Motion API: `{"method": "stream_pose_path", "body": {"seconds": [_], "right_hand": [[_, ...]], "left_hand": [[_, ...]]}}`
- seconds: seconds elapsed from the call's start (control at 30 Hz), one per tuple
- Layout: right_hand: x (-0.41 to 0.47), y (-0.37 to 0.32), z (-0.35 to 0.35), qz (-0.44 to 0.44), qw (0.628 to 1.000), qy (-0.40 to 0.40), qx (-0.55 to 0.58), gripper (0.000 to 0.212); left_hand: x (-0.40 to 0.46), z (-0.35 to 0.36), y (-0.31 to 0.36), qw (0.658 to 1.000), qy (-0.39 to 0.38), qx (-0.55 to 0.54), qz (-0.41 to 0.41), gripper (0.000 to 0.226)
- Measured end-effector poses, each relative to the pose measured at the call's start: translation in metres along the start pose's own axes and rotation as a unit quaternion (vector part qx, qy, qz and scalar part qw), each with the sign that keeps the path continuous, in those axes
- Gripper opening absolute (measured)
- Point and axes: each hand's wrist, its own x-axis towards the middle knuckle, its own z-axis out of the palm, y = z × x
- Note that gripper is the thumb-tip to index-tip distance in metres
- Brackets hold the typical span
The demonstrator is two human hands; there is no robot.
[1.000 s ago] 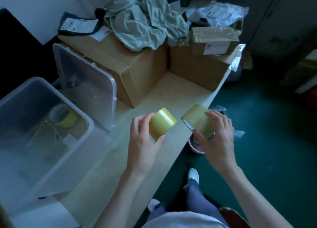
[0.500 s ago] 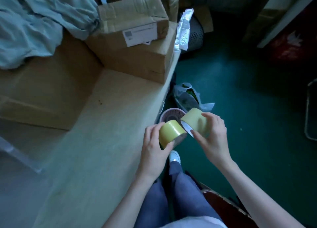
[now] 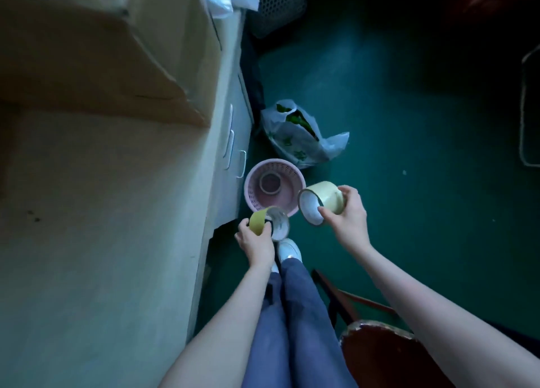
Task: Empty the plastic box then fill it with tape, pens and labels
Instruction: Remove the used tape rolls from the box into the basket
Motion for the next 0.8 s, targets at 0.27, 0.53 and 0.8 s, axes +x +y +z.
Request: {"method": "stream_pose_path", "body": {"seconds": [0.27,0.53,0.8], "right_hand": [[0.060,0.091,0.056,0.069,0.998,-0.004,0.010,0.061],[0.082,0.138,0.087,0.104,0.994,-0.038,0.009,0.070],[0.092,0.124,0.115,0.112,0.991,-0.070,0.014,0.068]], "left_hand": [[0.086,0.078,-0.043,0.994,0.028,-0.072,-0.073,0.050],[0.159,0.100,-0.079,0.988,0.006,-0.119,-0.097,0.047],[0.155,0.092,-0.087,0.984,0.051,-0.149,-0.080,0.026]]}}
